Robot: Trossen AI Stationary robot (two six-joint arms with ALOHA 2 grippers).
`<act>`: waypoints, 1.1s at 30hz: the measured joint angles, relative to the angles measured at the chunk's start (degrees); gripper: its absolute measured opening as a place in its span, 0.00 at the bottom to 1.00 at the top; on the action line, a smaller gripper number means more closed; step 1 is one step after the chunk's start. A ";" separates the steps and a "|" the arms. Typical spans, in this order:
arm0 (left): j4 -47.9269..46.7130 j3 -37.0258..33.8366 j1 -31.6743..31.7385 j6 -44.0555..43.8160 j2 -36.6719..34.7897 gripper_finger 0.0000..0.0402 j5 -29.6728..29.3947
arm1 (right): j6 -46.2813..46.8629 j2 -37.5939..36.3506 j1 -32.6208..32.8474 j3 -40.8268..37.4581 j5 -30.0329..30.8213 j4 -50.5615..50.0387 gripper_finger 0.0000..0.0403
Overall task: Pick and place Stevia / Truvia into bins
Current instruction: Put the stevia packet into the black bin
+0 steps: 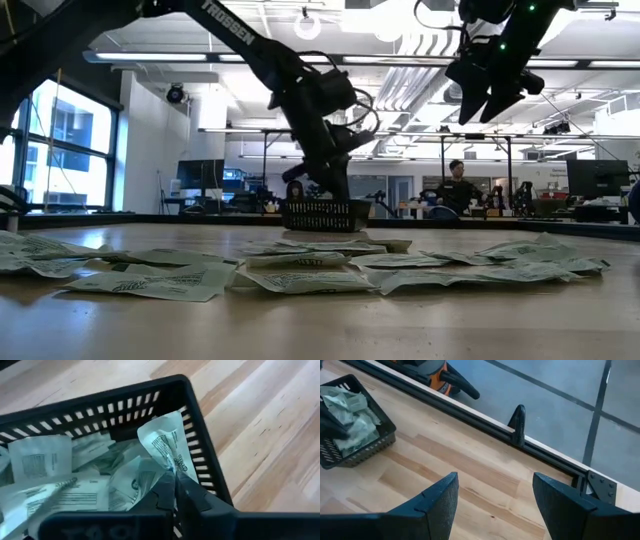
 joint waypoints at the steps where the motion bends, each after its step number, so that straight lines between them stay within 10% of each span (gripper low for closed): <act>1: 0.01 0.00 -0.25 0.31 0.00 0.14 -0.87 | 0.08 0.00 0.15 0.00 0.16 0.01 0.61; 9: -1.89 0.09 -0.33 0.44 -0.17 0.32 -2.79 | 0.02 0.00 0.15 0.00 1.00 0.03 0.61; 14: -8.34 0.07 -0.68 2.21 -3.96 0.38 8.25 | -1.43 0.00 0.15 0.00 -0.26 0.01 0.61; 24: -32.04 -1.29 -12.77 29.16 -8.71 0.38 12.85 | -10.88 0.00 0.22 0.00 -8.30 0.01 0.61; 33: -17.12 -9.22 -23.82 25.45 -8.59 0.38 12.13 | -14.27 0.00 0.22 0.00 -9.38 -0.07 0.61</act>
